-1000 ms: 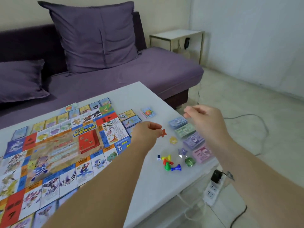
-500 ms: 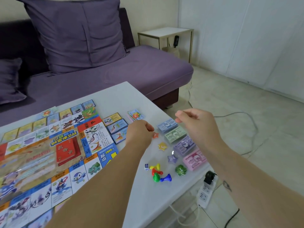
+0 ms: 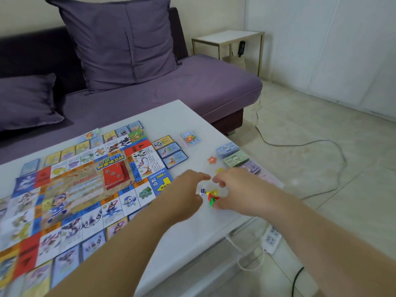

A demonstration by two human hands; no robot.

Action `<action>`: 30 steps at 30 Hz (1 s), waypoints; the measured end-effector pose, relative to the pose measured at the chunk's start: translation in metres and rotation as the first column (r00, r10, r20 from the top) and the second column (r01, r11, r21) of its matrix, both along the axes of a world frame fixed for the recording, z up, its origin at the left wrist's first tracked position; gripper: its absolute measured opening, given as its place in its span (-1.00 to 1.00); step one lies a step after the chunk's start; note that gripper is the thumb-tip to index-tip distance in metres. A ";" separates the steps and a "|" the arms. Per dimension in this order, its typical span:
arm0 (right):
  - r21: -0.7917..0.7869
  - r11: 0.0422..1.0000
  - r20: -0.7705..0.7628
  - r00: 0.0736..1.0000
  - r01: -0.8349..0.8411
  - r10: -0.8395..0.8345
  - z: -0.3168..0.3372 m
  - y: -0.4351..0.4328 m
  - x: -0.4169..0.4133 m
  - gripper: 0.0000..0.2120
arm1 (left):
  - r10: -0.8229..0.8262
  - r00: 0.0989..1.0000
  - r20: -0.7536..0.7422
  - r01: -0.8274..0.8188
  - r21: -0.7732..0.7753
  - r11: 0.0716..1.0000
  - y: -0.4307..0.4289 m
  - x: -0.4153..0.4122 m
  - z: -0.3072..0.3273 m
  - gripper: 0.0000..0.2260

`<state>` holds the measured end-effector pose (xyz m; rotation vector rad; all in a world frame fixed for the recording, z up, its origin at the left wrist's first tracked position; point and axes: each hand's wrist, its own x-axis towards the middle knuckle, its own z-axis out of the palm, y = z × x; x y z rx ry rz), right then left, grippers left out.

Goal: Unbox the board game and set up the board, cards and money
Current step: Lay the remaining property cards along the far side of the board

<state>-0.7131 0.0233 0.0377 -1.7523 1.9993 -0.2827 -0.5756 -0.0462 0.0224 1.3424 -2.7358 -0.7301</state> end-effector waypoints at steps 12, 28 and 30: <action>0.007 1.000 -0.127 0.992 -0.006 0.007 -0.020 -0.014 0.022 -0.63 | -0.008 0.994 0.112 0.014 -0.058 0.998 0.010 -0.005 -0.007 -0.57; 0.038 0.999 -0.039 0.999 -0.008 0.009 -0.002 -0.018 0.016 -0.55 | 0.049 0.998 0.044 -0.051 0.061 0.997 0.011 0.004 -0.006 -0.43; 0.044 0.999 -0.036 0.999 0.005 -0.003 0.007 -0.013 0.010 -0.49 | 0.043 0.998 0.039 -0.045 0.053 0.998 0.013 0.001 -0.008 -0.39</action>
